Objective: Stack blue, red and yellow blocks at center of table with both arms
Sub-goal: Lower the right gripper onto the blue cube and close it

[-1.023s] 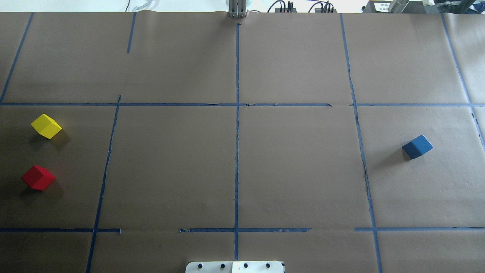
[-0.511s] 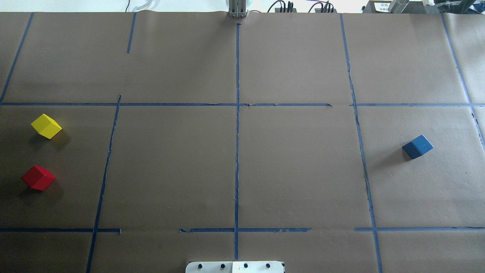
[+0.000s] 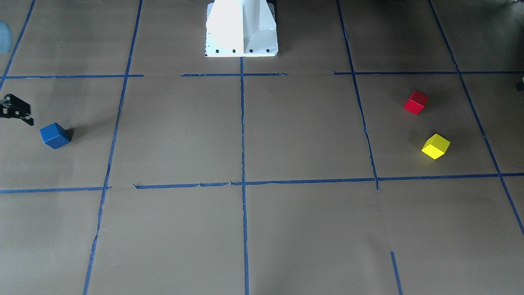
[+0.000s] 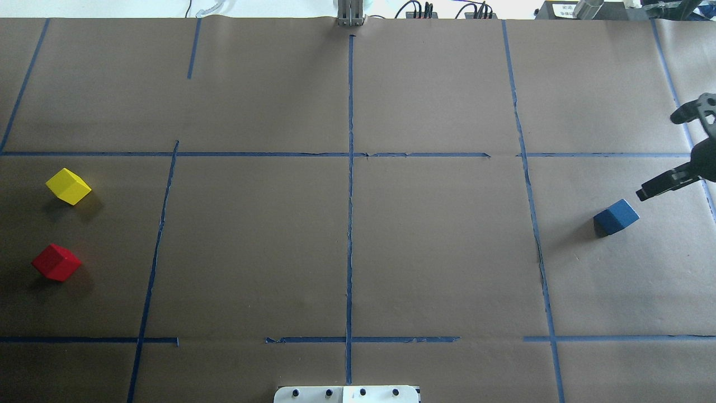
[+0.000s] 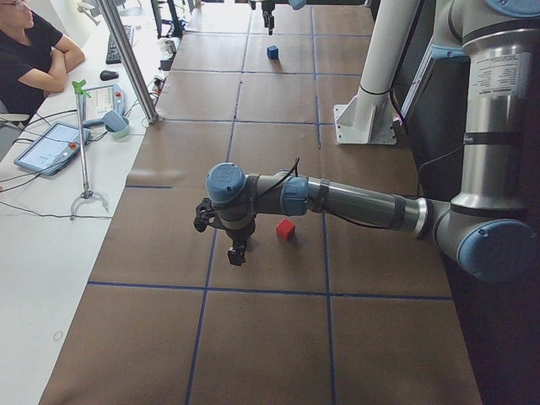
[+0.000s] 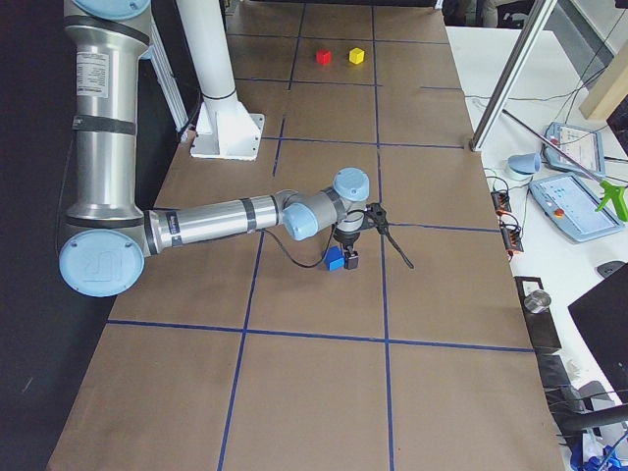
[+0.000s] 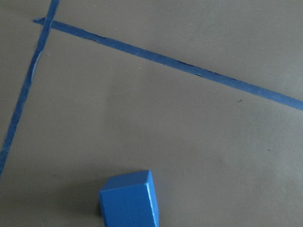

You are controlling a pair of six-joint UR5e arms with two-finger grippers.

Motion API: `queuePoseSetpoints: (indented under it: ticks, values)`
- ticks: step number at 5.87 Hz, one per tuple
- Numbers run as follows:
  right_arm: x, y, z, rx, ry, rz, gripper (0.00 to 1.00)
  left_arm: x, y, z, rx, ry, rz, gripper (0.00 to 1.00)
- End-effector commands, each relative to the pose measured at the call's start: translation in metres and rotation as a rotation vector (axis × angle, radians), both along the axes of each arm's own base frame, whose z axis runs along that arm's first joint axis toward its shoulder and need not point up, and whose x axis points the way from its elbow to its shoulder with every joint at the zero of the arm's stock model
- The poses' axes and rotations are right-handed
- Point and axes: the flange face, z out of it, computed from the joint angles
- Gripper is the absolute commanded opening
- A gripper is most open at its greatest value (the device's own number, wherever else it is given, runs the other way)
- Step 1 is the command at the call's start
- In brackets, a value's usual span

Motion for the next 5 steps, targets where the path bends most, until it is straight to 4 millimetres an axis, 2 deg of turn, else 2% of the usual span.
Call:
queuePoseSetpoints:
  ticks: [1, 2, 5]
  values:
    - [-0.042, 0.006, 0.003, 0.008, 0.027, -0.063, 0.99, 0.0, 0.0, -0.001, 0.005, 0.0, 0.002, 1.0]
    - [-0.054, 0.01, 0.006, 0.008, 0.033, -0.087, 0.98, 0.0, 0.0, -0.002, 0.021, 0.001, 0.002, 1.0]
    - [-0.06, 0.011, 0.025, 0.001, 0.074, -0.097, 0.96, -0.001, 0.001, -0.001, 0.024, 0.001, -0.001, 1.0]
